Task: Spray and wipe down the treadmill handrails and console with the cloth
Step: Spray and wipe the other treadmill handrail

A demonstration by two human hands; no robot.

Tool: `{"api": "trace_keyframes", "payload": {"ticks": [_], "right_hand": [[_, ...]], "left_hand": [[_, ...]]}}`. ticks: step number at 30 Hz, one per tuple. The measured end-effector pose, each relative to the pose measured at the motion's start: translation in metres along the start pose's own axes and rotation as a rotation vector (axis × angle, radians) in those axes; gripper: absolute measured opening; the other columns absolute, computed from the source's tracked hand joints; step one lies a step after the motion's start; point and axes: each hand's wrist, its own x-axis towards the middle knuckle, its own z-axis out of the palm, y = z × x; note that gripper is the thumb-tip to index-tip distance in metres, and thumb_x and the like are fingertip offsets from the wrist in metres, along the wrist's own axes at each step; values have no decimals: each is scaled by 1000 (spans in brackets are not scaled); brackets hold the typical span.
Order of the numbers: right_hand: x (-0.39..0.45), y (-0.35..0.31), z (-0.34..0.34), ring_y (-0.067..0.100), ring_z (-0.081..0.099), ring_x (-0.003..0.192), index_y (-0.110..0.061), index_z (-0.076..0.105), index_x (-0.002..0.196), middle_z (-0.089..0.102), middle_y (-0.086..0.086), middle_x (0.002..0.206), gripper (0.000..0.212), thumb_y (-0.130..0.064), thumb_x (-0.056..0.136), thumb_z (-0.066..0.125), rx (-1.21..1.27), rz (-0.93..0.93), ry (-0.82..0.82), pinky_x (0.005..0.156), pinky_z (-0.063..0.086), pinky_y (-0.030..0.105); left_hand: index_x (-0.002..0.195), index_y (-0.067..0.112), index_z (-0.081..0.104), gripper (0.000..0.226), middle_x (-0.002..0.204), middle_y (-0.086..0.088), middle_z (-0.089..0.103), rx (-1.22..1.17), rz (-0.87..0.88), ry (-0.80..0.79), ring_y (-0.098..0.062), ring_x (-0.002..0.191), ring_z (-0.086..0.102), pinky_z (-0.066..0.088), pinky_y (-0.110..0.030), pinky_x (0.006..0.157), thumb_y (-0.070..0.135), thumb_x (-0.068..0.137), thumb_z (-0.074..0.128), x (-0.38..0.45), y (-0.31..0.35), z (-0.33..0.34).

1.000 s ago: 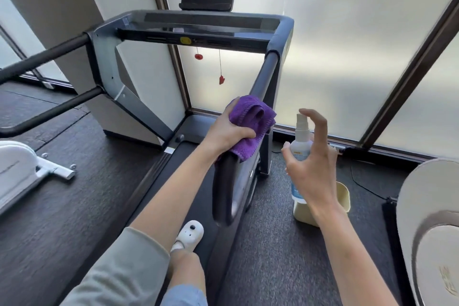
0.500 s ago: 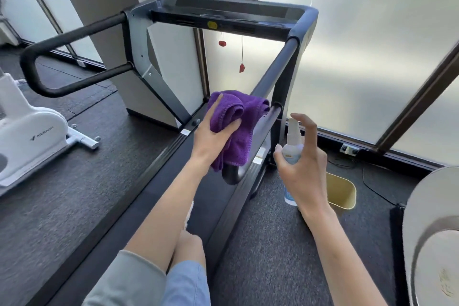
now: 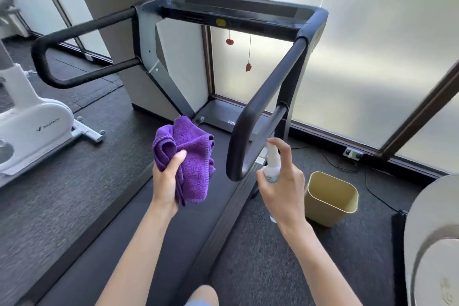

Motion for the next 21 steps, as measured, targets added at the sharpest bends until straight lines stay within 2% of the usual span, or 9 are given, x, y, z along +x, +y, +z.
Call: {"api": "trace_keyframes", "payload": {"ticks": [2,3,6,9,12,16,21], "right_hand": [[2,0,2,17,51,57,-43,40,124,54,4,66,67,2,82,66,3,-4,3,54,36,11],[3,-1,2,17,51,57,-43,39,126,54,3,65,67,1,83,66,4,-14,-1,55,38,13],[1,-3,-2,9,48,55,-43,38,130,50,-9,65,66,-2,85,66,-16,-35,-3,54,39,21],[-11,-5,-8,7,47,52,-43,39,130,50,-10,63,65,-4,86,67,-25,-25,2,53,39,16],[-25,-16,-14,8,49,53,-43,39,130,52,-9,64,65,-3,86,67,-31,-33,-13,54,41,17],[-36,-31,-15,13,52,55,-41,37,131,53,-4,64,66,-2,86,66,-41,-55,-38,54,44,25],[-34,-30,-15,11,49,54,-39,36,131,53,0,65,67,0,85,65,-24,-81,-84,53,39,19]], "left_hand": [[107,16,61,22,92,-6,73,18,4,-16,-26,80,71,58,-39,64,10,85,62,-2,0,-2],[110,15,61,28,95,-8,73,29,-2,-22,-28,83,71,59,-41,66,13,82,64,-3,0,-3],[124,7,54,50,114,-29,64,34,-48,-63,-50,96,63,50,-68,82,15,77,68,-9,-1,-3],[118,14,58,44,121,-34,59,83,-75,-77,-57,107,56,43,-73,90,15,75,70,-19,-2,-2],[113,19,61,36,117,-25,64,94,-65,-68,-52,108,59,45,-69,91,10,80,71,-34,-1,-3],[130,14,54,47,116,-8,68,108,-53,-14,-37,112,62,49,-56,97,2,86,66,-54,-2,-9],[137,20,50,56,113,6,69,179,6,56,-18,108,65,50,-46,100,6,86,67,-66,-11,-8]]}}
